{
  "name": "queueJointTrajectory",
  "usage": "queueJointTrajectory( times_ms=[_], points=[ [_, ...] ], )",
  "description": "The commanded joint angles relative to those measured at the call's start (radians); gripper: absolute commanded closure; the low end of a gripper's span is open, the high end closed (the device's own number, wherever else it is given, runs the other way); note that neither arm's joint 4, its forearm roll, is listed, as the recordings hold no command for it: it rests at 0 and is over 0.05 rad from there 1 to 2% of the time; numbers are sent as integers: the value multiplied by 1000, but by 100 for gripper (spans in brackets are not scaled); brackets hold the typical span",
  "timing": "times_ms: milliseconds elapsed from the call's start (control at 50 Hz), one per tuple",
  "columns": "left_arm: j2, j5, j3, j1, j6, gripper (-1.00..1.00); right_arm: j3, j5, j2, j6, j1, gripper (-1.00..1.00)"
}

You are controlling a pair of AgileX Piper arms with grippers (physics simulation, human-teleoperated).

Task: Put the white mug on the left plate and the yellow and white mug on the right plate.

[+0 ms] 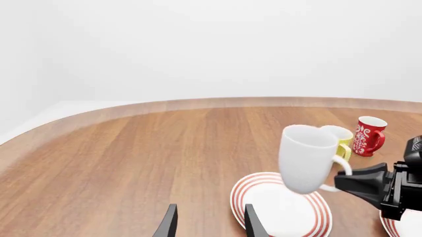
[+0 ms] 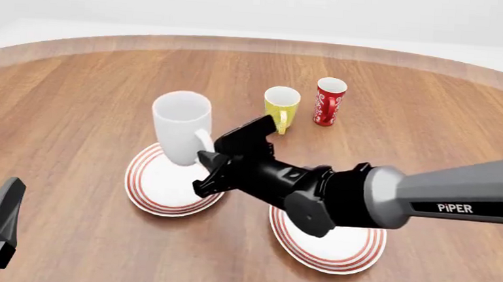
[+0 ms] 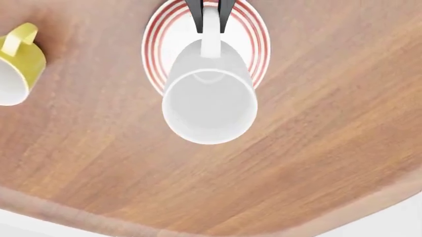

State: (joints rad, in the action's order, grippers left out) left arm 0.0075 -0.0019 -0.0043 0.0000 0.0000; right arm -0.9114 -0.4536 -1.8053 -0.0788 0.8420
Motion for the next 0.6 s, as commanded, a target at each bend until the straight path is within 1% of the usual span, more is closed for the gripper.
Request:
queueJointTrajectory(
  times_ms=[20, 600],
  points=[
    [0, 0, 0, 0, 0, -100, -18, -2, -26, -11, 6, 100],
    [0, 0, 0, 0, 0, -100, -50, 6, -71, -20, 25, 100]
  ],
)
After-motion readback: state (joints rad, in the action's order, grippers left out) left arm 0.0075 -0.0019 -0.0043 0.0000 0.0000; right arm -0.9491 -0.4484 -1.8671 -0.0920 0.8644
